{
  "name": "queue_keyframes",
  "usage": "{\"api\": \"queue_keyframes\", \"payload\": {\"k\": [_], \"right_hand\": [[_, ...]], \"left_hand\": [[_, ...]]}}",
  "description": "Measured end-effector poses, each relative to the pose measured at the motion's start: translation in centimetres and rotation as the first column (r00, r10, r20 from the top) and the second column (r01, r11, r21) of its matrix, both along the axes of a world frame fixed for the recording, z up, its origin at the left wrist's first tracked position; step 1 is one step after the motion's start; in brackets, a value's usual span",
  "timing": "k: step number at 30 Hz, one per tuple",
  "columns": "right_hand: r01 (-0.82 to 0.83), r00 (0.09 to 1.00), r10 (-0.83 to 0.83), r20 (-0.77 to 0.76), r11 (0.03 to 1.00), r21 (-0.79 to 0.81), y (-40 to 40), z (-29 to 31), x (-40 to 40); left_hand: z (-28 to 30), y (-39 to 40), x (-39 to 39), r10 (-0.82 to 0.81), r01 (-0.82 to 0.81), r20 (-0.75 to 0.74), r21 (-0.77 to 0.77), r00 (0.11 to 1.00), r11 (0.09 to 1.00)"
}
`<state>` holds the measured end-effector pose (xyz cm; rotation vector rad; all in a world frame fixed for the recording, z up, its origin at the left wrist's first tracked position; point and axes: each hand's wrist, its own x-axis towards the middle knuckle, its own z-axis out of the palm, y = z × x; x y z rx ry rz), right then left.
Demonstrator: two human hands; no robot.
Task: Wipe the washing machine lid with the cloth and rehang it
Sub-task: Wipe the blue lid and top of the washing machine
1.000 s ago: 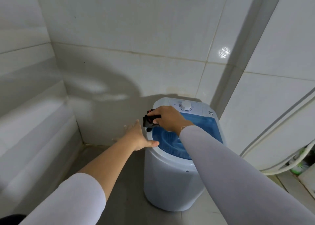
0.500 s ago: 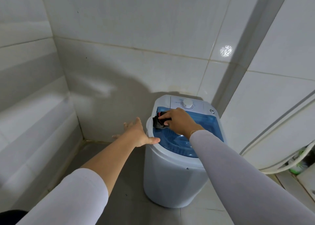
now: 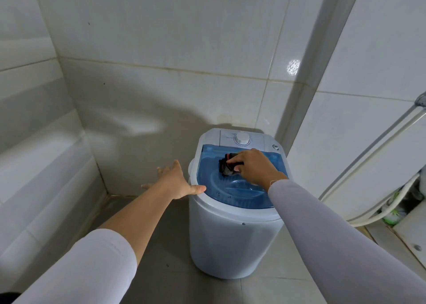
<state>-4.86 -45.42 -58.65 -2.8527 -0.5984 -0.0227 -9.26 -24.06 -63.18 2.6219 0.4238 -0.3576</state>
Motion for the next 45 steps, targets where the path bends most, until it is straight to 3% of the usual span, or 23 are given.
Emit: {"api": "queue_keyframes", "payload": {"k": [18,34,38,45], "right_hand": [[0.183,0.983,-0.183,0.005,0.983,0.000,-7.7,0.1,-1.4],[0.393,0.917,-0.399,0.001,0.905,0.165,-13.7,0.4,-3.7],[0.287,0.949,-0.309,0.059,0.928,0.238,-10.4,3.4,-3.2],[-0.035,0.999,0.030,0.027,0.971,0.234,0.6,5.3,-2.3]], "left_hand": [[0.5,-0.5,-0.3,-0.002,0.001,0.015,0.096,1.000,0.995],[-0.1,-0.1,0.4,-0.012,0.008,0.024,0.136,1.000,0.991],[0.0,-0.2,0.3,-0.018,0.013,0.032,0.155,0.999,0.988],[0.4,-0.4,-0.7,0.024,-0.026,0.038,0.047,0.999,0.999]]}}
